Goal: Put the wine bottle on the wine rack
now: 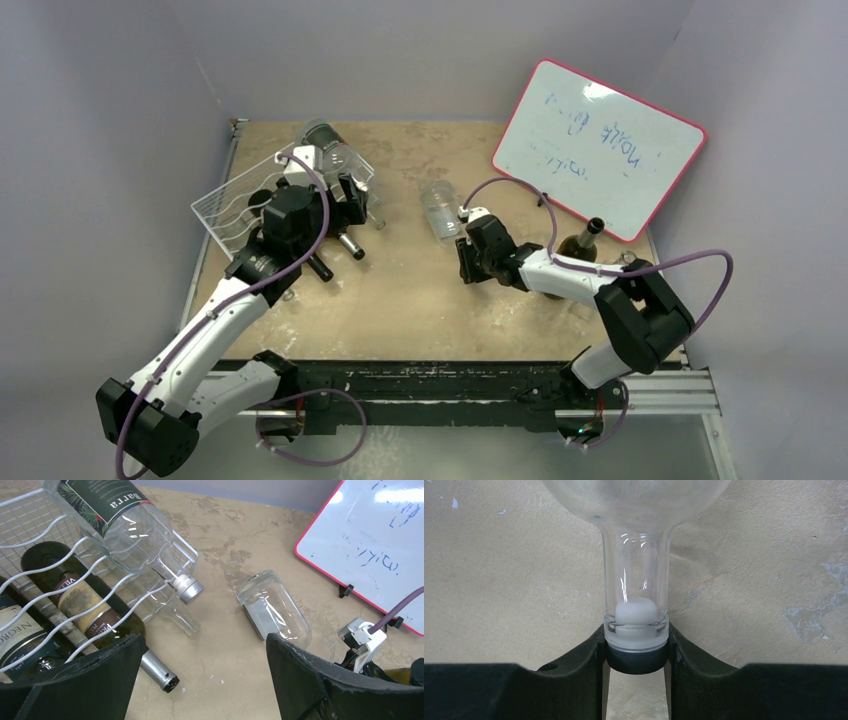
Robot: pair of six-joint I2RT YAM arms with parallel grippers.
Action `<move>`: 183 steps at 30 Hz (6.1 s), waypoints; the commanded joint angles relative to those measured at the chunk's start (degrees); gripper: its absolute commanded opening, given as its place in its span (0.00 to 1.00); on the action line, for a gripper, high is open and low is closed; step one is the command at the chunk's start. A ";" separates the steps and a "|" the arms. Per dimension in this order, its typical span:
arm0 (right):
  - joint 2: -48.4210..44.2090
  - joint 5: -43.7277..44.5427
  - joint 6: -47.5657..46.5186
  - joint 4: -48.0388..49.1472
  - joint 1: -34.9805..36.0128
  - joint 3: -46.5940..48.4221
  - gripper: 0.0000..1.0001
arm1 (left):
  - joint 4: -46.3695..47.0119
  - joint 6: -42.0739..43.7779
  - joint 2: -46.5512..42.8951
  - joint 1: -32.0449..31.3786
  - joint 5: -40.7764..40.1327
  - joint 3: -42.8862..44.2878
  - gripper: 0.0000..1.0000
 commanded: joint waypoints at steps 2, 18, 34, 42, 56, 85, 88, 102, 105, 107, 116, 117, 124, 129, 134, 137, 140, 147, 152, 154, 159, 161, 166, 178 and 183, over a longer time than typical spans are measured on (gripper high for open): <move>-0.03 1.45 0.26 1.73 -0.07 3.29 0.41 | 2.47 1.07 -1.99 0.21 -3.51 -0.13 0.91; 3.88 -1.95 0.14 1.54 0.01 7.30 0.62 | 2.15 2.04 -3.60 0.21 -6.82 -0.27 0.92; 11.31 0.20 0.36 2.53 -0.09 10.82 0.59 | 2.04 2.30 -3.28 0.20 -7.08 -0.05 0.92; 14.84 -1.33 -1.08 3.22 -0.26 13.79 0.54 | 1.90 2.39 -3.34 0.22 -7.15 0.11 0.92; 13.74 0.72 -1.78 4.18 -0.28 13.34 0.00 | 1.52 2.22 -3.82 0.22 -6.86 0.73 0.92; -10.54 1.73 -10.01 4.82 9.33 25.86 0.00 | -3.90 5.56 -12.93 0.22 -11.60 13.56 0.91; -7.29 0.86 -9.80 5.28 11.00 30.46 0.00 | -4.01 6.47 -14.29 0.20 -12.67 15.23 0.91; 18.75 -3.03 -7.13 2.14 15.92 63.18 0.00 | -2.50 9.81 -18.72 0.21 -17.40 18.91 0.91; 26.01 -2.72 -6.74 -2.31 15.97 73.97 0.00 | -2.74 10.49 -18.74 0.21 -17.61 18.92 0.91; 29.70 -3.05 -6.66 -4.99 16.21 79.72 0.00 | -2.30 11.56 -18.46 0.17 -18.32 18.76 0.91; 38.83 -4.76 -6.45 -6.81 16.67 89.39 0.00 | -1.00 12.01 -17.61 0.22 -18.65 18.94 0.91; 39.91 -4.54 -6.30 -6.83 16.71 90.27 0.00 | -1.03 11.98 -17.52 0.22 -18.63 18.94 0.91; 46.06 -1.53 -6.52 -4.53 16.88 94.40 0.00 | -1.60 11.64 -17.16 0.22 -18.44 18.79 0.91; 48.29 -0.31 -6.58 -2.19 16.89 94.88 0.07 | -1.92 11.62 -16.93 0.22 -18.49 18.72 0.91; 49.44 1.33 -6.46 -1.22 16.89 94.55 0.28 | -1.91 11.24 -16.56 0.21 -18.97 18.74 0.91; 50.21 2.49 -6.42 -1.16 16.89 94.58 0.39 | -2.02 11.02 -16.29 0.21 -18.99 18.76 0.91; 50.63 2.82 -6.58 -1.18 16.89 94.57 0.46 | -2.18 10.97 -16.26 0.22 -18.98 18.70 0.91; 50.10 3.01 -6.72 -0.90 16.86 93.12 0.57 | -2.27 11.09 -16.28 0.17 -18.98 18.65 0.91; 48.56 2.11 -6.59 -0.81 16.88 92.84 0.61 | -2.41 11.09 -16.27 0.22 -18.90 18.89 0.91; 46.83 0.79 -6.15 -0.85 16.88 92.47 0.62 | -2.60 11.09 -16.36 0.20 -18.90 19.15 0.91; 39.92 -2.76 -5.51 1.10 16.83 88.28 0.66 | -2.92 11.09 -16.36 0.22 -18.64 19.55 0.91; 36.94 -3.28 -5.30 2.08 16.86 85.82 0.67 | -3.04 11.09 -16.27 0.22 -18.43 19.63 0.91; 30.16 -1.97 -4.96 0.28 16.80 79.29 0.67 | -3.94 11.09 -15.96 0.22 -17.94 19.83 0.91; 6.29 27.52 -10.05 -8.36 15.23 56.99 0.68 | -4.69 9.57 -16.48 0.22 -17.65 16.72 0.91; -5.60 35.47 -7.15 -13.52 10.06 47.62 0.69 | -3.51 7.43 -17.00 0.22 -14.82 13.26 0.91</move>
